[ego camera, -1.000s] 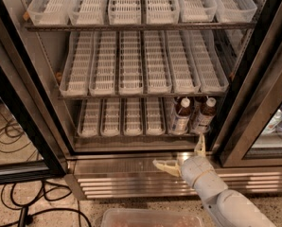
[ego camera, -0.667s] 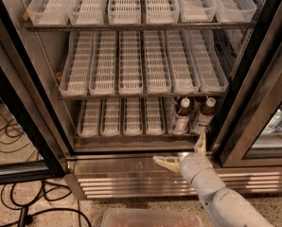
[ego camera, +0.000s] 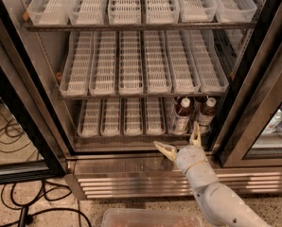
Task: Pick blue plastic bottle from bottom shelf of fridge
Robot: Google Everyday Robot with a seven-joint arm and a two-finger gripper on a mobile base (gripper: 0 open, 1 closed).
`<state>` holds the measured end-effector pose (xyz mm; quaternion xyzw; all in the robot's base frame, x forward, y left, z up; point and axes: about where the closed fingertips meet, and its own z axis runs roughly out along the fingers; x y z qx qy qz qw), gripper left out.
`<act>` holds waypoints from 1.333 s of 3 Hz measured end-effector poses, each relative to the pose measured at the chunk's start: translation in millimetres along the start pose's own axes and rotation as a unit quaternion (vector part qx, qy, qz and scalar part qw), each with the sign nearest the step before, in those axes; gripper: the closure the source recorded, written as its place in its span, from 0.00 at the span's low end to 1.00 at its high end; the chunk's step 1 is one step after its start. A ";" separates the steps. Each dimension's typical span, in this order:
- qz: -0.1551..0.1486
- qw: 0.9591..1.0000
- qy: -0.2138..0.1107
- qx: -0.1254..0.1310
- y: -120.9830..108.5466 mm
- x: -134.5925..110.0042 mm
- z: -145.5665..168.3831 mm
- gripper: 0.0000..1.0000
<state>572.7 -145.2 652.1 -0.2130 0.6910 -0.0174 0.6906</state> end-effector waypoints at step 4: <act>0.025 0.998 -0.016 0.054 -17.3 -0.9 19.3 0.44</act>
Offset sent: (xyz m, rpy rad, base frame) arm 0.0091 -0.0037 -0.0011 0.0416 -0.0267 -0.0642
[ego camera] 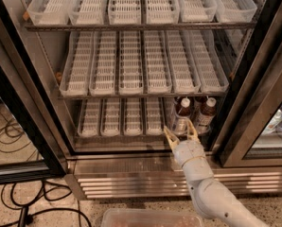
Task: Pick blue plastic bottle from bottom shelf of fridge
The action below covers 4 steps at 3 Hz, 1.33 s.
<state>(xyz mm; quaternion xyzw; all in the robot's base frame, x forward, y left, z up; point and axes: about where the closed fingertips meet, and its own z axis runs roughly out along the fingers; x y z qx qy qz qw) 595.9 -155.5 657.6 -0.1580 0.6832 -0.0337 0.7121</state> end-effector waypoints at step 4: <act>0.002 0.999 0.013 0.045 -21.7 20.1 21.8 0.43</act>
Offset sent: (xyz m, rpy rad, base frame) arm 0.0195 -0.0248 -0.0059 0.0072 -0.0148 -0.0984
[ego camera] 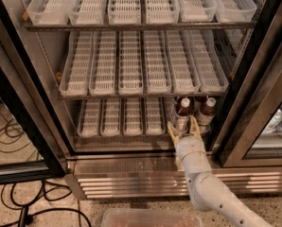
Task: Pick blue plastic bottle from bottom shelf of fridge
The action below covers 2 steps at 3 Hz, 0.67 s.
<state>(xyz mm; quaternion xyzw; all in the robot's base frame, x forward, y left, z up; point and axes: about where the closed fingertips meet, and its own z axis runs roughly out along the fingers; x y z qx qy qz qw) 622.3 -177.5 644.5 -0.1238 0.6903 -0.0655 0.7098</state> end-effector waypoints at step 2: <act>-0.004 1.000 0.013 0.008 -2.1 15.0 20.0 0.44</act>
Offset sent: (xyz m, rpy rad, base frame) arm 0.0319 -0.0086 -0.0220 -0.0177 0.0325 -0.0358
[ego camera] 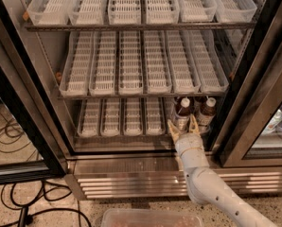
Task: Pick blue plastic bottle from bottom shelf of fridge
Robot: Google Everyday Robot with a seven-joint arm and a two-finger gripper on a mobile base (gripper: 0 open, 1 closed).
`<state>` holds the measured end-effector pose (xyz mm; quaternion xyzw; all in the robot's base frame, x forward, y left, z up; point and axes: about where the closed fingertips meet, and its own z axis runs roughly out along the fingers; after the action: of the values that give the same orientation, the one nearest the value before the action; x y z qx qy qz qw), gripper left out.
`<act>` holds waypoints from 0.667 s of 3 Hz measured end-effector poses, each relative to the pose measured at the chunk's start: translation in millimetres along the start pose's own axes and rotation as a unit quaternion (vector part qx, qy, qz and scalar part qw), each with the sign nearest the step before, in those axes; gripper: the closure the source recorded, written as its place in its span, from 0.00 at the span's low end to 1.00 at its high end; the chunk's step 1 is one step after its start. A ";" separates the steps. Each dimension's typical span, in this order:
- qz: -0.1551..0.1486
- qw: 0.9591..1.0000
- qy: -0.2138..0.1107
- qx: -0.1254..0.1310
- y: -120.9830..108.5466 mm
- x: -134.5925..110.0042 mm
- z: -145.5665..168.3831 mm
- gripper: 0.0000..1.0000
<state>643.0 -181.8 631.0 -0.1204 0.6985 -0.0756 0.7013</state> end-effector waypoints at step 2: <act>-0.002 1.000 0.013 -0.010 2.3 13.2 27.8 0.46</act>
Offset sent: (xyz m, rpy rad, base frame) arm 0.0288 0.0000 -0.0164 -0.0027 0.0333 0.0083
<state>670.8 -181.4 617.5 -0.1277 0.7082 -0.0718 0.6907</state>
